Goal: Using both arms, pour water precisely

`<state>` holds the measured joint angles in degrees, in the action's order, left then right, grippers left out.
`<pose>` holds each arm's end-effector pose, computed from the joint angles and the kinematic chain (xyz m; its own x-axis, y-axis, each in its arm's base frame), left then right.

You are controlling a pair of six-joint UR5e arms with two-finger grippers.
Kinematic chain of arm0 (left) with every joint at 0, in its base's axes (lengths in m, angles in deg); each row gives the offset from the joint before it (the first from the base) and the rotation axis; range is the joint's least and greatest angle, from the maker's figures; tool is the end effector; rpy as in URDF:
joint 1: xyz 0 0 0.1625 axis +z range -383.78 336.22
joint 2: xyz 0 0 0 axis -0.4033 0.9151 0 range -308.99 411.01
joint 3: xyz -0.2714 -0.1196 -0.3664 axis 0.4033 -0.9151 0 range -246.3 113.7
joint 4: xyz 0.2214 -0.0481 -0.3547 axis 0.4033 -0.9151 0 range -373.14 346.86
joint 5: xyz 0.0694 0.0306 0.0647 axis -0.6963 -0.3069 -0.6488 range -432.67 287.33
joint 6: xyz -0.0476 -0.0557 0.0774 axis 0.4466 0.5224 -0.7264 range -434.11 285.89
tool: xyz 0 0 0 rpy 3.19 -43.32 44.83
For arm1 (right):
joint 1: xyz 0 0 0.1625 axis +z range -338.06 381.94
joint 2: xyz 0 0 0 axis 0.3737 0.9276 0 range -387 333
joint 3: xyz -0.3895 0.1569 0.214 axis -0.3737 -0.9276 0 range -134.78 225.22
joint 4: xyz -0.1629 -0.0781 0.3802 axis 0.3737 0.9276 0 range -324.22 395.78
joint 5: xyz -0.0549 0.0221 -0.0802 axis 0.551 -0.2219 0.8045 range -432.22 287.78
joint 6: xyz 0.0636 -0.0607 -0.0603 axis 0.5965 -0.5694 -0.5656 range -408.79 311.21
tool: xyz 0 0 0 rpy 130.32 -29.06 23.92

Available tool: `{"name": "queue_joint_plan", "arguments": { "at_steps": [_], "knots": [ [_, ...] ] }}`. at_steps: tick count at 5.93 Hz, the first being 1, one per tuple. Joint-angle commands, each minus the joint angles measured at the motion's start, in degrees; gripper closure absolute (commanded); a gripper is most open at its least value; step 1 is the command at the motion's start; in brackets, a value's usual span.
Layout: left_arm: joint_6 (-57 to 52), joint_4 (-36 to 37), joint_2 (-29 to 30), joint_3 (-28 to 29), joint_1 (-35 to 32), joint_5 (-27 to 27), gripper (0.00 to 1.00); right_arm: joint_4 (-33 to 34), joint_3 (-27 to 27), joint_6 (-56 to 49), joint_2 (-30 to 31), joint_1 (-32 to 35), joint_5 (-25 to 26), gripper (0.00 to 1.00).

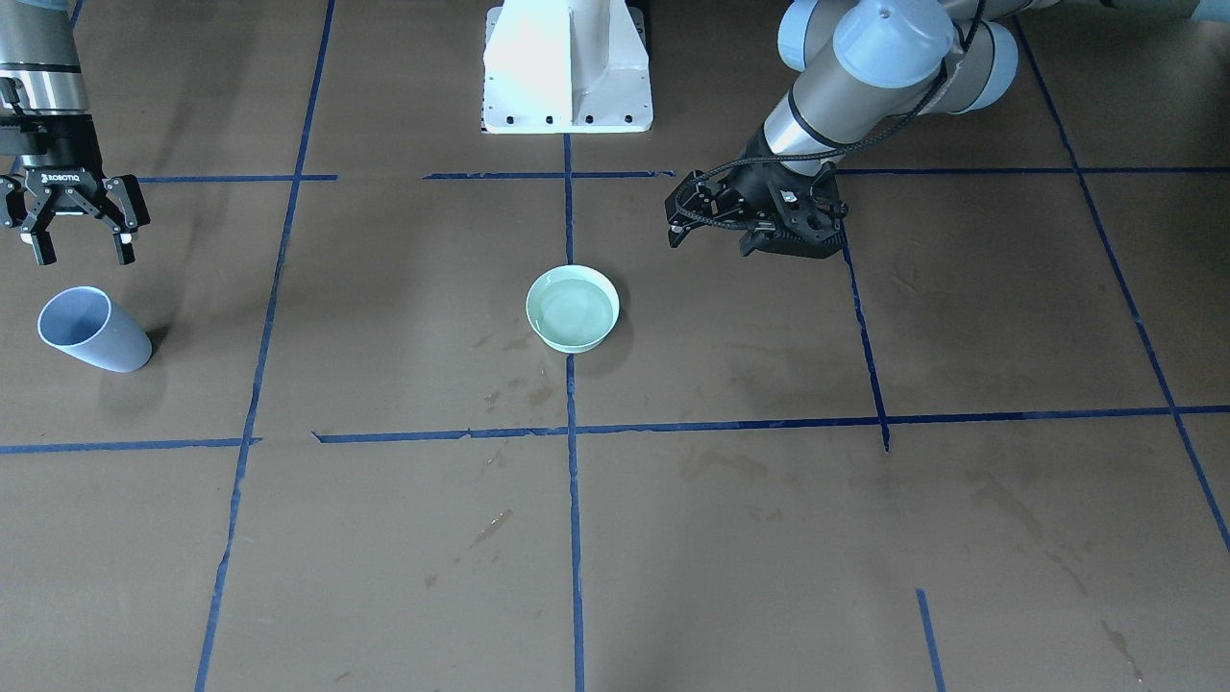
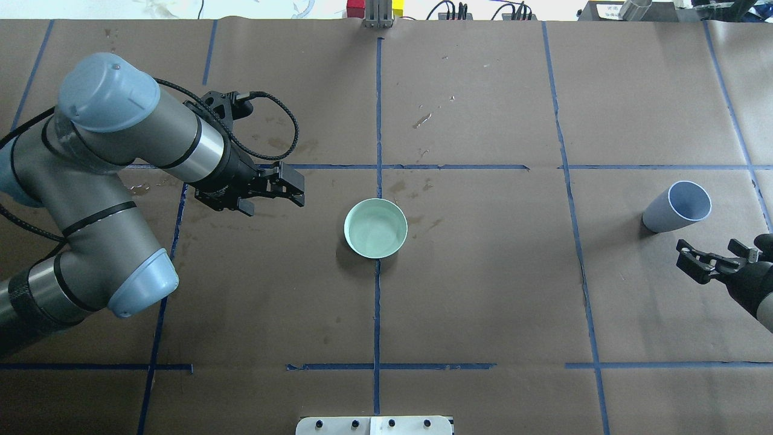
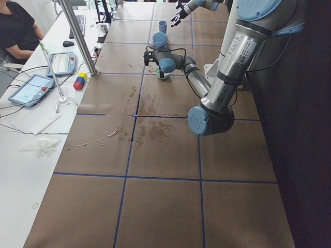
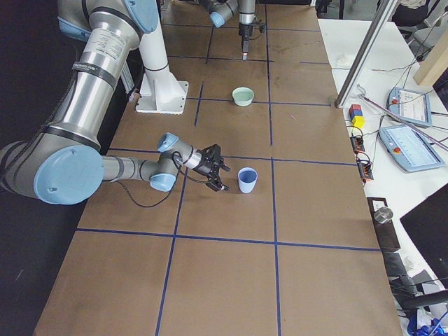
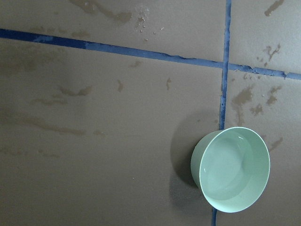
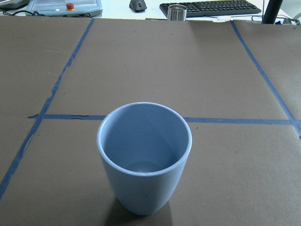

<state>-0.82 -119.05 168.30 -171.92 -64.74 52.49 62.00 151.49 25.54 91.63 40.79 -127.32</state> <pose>0.4322 -0.4704 0.2695 0.4216 -0.0548 -0.9051 0.0446 0.9982 -0.0396 -0.2160 -0.2791 0.6382 0.7540 0.0234 0.6564 -0.5034 0.6626 0.5546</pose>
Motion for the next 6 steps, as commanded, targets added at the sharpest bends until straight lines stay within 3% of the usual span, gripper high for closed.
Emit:
{"name": "queue_joint_plan", "arguments": {
  "at_steps": [1,2,6],
  "knots": [
    [0.0,0.0,0.0,-0.2,-0.3,0.0,0.0,0.1,-1.9,-0.2,-0.4,-2.4,7.7,0.01],
    [0.0,0.0,0.0,-0.3,-0.4,0.0,0.0,0.0,-3.2,-0.7,-2.3,-3.5,11.0,0.01],
    [0.0,0.4,-1.4,-2.2,-1.0,0.1,0.0,-0.2,-8.1,-0.8,-6.5,-4.5,14.6,0.01]
  ]
}}
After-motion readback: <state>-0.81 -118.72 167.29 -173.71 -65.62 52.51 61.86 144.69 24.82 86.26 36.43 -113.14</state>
